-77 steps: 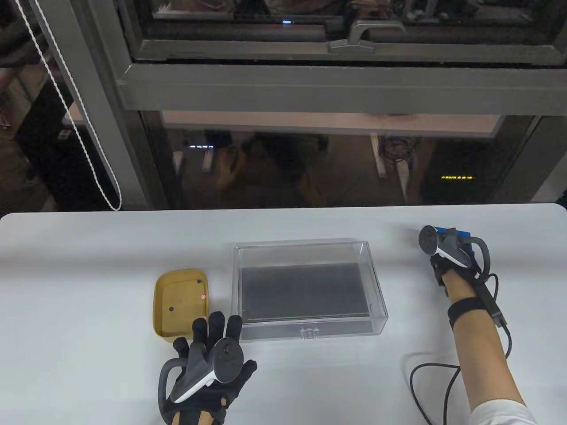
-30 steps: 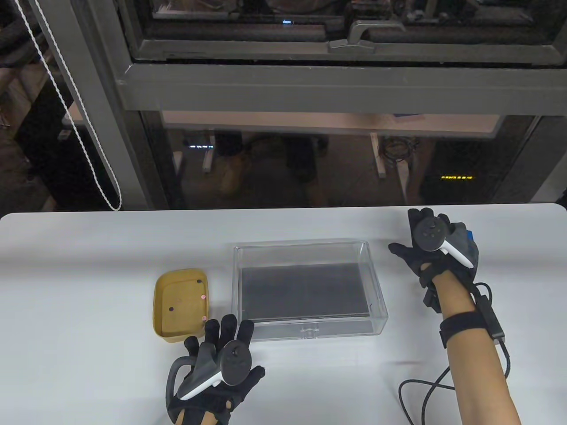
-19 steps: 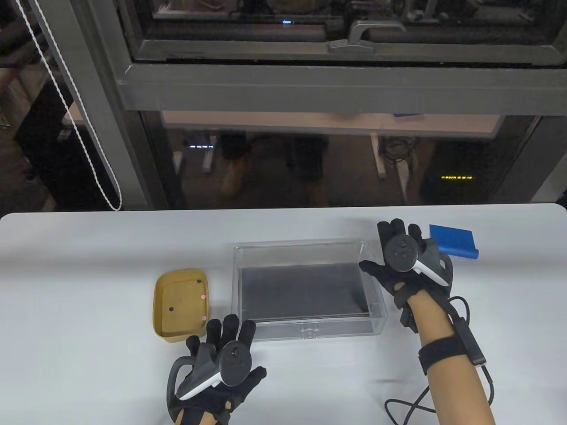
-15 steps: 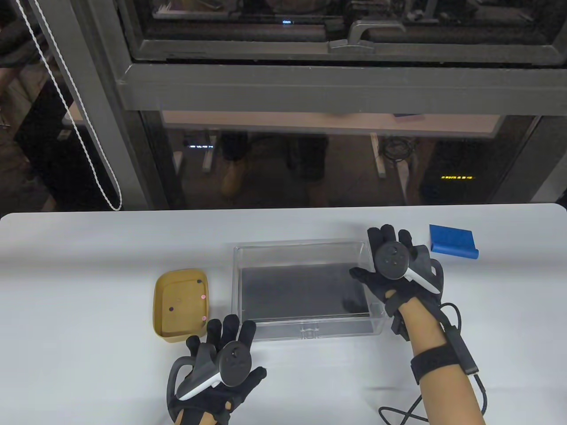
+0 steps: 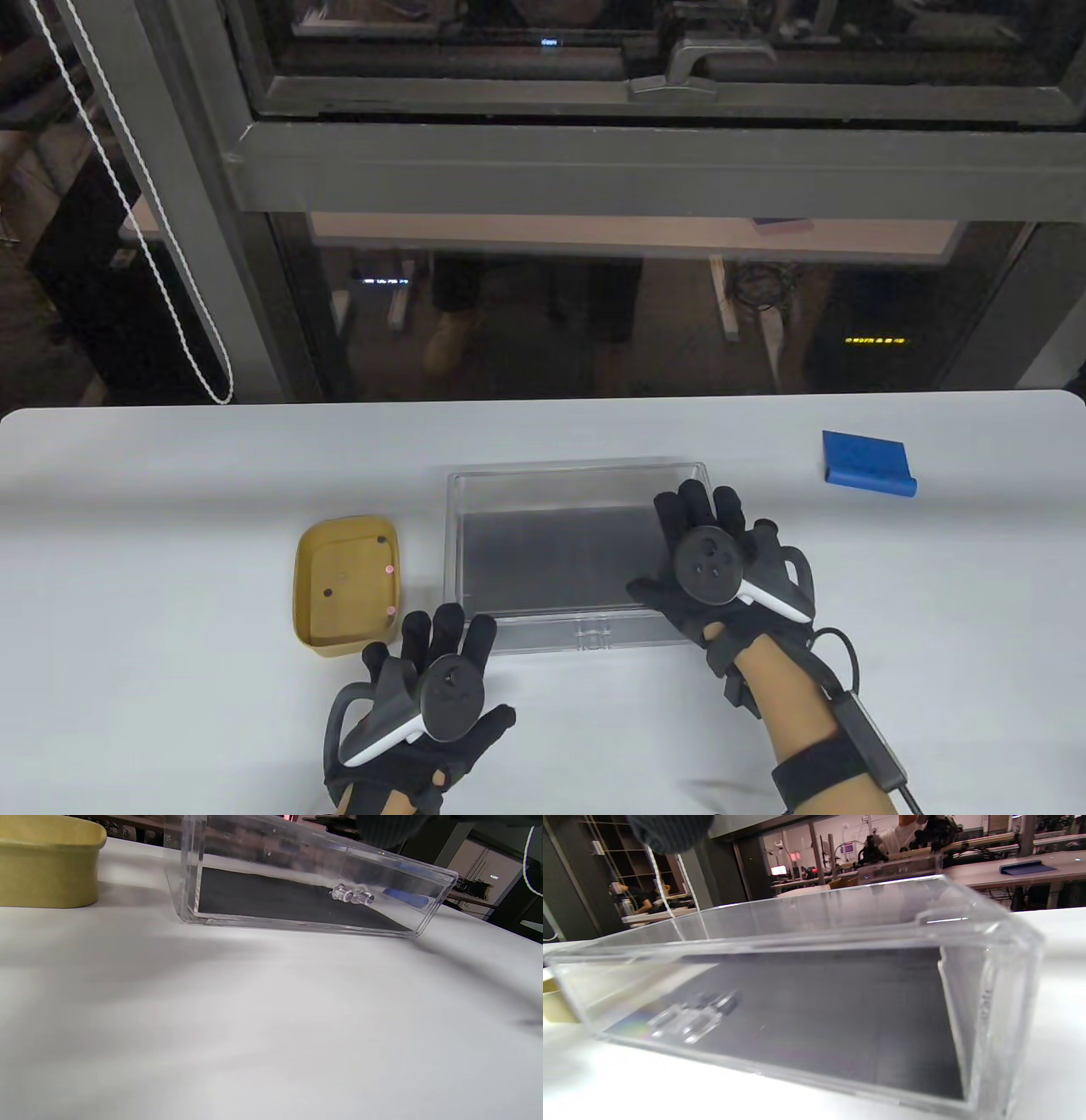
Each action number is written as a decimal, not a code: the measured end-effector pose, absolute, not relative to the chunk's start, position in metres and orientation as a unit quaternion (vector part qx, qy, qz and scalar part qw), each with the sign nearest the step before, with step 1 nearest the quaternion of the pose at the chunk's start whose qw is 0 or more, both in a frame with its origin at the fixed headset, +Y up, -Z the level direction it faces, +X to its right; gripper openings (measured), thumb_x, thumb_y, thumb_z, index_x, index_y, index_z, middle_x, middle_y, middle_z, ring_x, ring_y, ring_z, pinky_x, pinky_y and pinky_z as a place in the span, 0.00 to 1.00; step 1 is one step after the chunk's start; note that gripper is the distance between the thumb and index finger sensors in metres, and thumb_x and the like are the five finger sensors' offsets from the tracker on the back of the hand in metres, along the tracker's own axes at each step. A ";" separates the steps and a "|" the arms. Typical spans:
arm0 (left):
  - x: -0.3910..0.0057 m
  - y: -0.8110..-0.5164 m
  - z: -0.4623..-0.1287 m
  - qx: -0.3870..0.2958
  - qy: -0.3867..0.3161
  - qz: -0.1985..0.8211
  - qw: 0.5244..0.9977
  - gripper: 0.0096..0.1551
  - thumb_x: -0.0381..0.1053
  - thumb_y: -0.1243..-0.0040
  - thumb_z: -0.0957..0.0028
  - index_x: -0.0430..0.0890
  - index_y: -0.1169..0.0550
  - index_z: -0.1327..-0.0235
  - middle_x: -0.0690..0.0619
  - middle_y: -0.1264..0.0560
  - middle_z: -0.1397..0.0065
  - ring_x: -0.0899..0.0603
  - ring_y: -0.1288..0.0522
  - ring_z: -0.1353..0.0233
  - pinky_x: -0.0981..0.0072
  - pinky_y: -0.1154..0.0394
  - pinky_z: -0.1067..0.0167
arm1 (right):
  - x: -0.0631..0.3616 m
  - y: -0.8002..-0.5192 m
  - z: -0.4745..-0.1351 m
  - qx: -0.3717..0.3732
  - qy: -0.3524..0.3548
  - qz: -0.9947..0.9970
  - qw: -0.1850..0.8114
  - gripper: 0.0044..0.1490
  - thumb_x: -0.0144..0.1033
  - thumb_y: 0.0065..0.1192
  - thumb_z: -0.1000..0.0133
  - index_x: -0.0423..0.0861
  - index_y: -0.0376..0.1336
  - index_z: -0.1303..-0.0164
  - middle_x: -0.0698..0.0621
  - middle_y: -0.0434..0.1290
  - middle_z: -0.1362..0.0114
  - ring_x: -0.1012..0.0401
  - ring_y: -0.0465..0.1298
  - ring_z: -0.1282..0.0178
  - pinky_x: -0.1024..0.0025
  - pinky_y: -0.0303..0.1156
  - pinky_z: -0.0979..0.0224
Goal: Scrape buttons from drawer organizer into bento box
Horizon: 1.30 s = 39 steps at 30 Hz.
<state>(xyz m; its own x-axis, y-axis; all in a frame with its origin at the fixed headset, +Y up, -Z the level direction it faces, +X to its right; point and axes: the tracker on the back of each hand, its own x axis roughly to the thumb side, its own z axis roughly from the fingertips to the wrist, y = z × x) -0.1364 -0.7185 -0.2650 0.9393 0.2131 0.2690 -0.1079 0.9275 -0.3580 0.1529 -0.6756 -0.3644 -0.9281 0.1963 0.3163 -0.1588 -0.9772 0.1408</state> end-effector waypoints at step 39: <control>-0.119 -0.718 -0.262 -0.162 -0.192 0.063 0.966 0.52 0.71 0.56 0.40 0.56 0.69 0.21 0.46 0.77 0.16 0.29 0.75 0.19 0.17 0.70 0.33 | 0.082 -0.723 -0.281 0.255 0.073 0.963 0.043 0.67 0.71 0.52 0.47 0.44 0.24 0.20 0.37 0.28 0.15 0.30 0.29 0.20 0.16 0.34 0.33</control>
<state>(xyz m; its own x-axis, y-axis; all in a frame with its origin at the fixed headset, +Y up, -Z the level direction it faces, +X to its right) -0.1190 -0.7178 -0.2621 0.9184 0.1838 0.3503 -0.0595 0.9396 -0.3369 0.0820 -0.7235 -0.2812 -0.8660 0.1210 0.4852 -0.0465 -0.9855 0.1629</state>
